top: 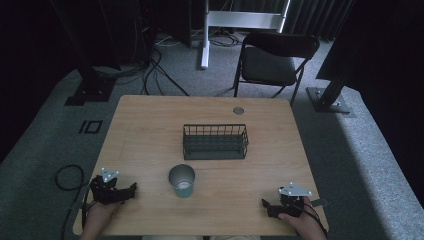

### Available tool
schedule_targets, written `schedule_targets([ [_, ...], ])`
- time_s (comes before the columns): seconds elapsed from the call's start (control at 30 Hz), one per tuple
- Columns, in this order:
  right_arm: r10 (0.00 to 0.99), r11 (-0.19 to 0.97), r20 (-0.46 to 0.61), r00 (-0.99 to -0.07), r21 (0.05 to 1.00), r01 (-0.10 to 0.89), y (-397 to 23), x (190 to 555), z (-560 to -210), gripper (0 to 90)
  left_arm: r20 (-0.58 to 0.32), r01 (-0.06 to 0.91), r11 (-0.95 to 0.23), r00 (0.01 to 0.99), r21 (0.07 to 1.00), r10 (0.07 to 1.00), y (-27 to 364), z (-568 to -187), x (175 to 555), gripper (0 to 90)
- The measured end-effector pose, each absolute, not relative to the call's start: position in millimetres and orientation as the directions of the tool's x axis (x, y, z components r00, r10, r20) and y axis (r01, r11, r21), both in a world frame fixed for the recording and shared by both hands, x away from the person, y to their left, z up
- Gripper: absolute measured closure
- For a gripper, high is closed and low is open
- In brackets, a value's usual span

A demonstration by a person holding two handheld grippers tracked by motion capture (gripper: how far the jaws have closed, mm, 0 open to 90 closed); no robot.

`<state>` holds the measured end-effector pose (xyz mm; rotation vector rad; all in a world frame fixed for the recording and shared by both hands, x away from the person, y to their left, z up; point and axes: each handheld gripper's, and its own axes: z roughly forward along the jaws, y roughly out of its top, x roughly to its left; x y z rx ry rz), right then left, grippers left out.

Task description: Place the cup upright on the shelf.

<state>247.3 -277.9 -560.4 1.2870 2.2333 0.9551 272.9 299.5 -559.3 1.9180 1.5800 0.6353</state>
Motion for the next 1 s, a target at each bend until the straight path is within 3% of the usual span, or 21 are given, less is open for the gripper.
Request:
schedule_targets([
  [1.0, 0.85, 0.358, 0.008, -0.527, 0.725, 0.588, -266.6, 252.2, -555.0, 11.1, 0.003, 0.71, -0.141, 0.193, 0.69, 0.981, 299.8, -559.5, 272.3, 1.5],
])
